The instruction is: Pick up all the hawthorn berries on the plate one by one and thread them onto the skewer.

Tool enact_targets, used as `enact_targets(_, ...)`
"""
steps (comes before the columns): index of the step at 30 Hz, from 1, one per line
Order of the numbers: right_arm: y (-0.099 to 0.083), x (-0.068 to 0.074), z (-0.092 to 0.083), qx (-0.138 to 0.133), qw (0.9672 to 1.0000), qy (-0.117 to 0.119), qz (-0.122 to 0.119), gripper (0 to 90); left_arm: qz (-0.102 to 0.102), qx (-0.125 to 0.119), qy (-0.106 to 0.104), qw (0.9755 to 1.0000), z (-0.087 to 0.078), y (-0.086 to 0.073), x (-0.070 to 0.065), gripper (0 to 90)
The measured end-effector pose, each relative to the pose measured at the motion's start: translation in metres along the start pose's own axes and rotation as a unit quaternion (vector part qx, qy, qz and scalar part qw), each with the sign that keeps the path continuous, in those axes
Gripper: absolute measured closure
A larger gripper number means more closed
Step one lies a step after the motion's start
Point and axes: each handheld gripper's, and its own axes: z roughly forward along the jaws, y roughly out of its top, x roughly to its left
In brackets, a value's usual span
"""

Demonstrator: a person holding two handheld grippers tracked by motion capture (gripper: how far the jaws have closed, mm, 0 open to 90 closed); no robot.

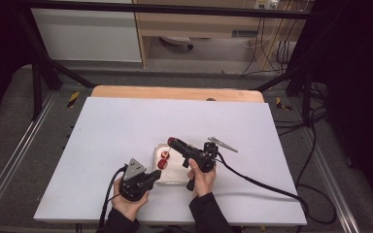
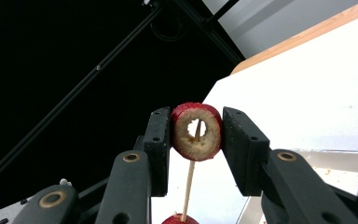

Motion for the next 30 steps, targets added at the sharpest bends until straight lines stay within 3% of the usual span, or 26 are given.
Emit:
enact_targets(4, -0.003, 0.000, -0.001, -0.001, 1.0000, -0.004, -0.006, 64.0, 0.007, 0.000, 0.002, 1.0000, 0.002, -0.003, -0.003, 88.9)
enact_targets(14, -0.007, -0.006, -0.001, -0.031, 0.9995, 0.005, -0.002, 64.1, -0.013, -0.022, 0.002, 0.9997, -0.003, -0.003, -0.005, 88.9)
enact_targets(30, -0.010, -0.011, 0.004, -0.032, 0.9994, 0.000, 0.014, 64.4, -0.004, -0.009, 0.004, 0.9999, -0.004, -0.006, -0.005, 89.0)
